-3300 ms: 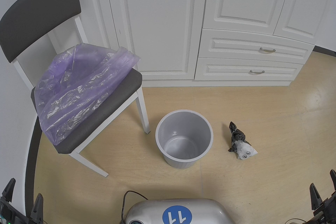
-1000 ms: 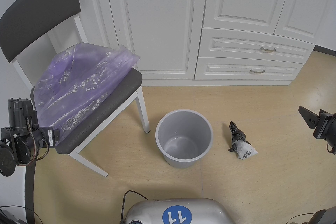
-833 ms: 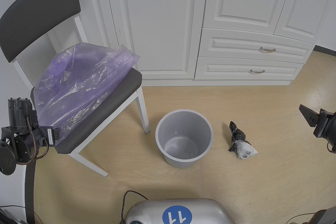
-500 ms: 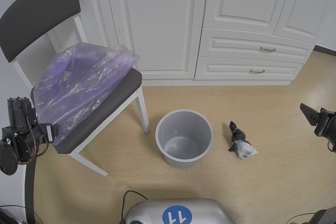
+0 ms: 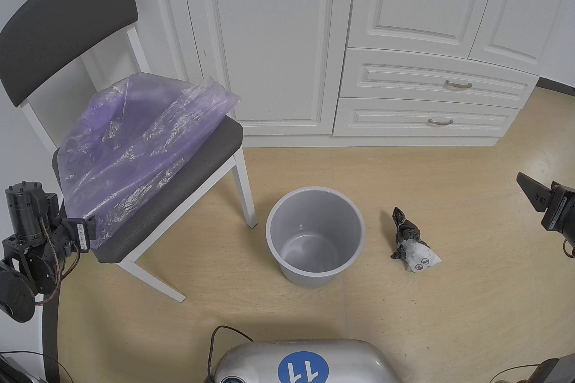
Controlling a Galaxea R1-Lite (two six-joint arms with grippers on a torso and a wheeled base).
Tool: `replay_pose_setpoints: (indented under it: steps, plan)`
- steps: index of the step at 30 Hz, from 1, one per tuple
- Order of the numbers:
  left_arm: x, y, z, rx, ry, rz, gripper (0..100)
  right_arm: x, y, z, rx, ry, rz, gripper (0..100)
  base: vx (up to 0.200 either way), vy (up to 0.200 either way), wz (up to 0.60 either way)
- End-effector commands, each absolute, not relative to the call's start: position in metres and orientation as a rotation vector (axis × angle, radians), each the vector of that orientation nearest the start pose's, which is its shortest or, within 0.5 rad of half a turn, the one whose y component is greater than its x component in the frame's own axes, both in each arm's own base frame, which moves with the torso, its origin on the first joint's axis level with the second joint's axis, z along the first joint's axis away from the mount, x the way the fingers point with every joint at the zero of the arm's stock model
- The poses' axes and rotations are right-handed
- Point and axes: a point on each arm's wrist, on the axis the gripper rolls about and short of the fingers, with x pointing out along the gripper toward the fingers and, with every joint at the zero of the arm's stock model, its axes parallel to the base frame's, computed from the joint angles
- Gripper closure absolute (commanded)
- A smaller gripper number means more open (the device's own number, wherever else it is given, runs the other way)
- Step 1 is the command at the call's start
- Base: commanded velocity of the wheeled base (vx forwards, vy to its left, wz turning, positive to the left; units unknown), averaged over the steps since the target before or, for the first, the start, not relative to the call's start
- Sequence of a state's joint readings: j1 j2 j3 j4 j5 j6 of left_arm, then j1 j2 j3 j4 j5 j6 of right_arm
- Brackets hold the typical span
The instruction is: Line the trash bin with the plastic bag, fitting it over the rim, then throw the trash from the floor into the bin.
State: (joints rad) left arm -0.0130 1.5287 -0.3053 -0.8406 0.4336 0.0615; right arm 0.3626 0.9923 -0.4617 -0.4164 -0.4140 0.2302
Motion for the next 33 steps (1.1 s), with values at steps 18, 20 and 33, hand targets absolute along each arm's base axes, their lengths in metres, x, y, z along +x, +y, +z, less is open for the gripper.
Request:
replay_pose_setpoints:
  steps: [18,20,33]
  plan:
    - [0.212,0.008,0.090,0.308,0.340,0.386,0,0.115,0.034,0.220,0.201,0.074,-0.050,0,0.000,0.000,0.00]
    - [0.211,0.008,0.089,0.314,0.339,0.387,0,0.115,0.035,0.220,0.217,0.077,-0.042,0,0.000,0.000,0.00]
    - [0.211,0.009,0.094,0.302,0.285,0.402,100,0.113,0.033,0.222,0.241,0.068,-0.012,0,0.000,0.000,0.00]
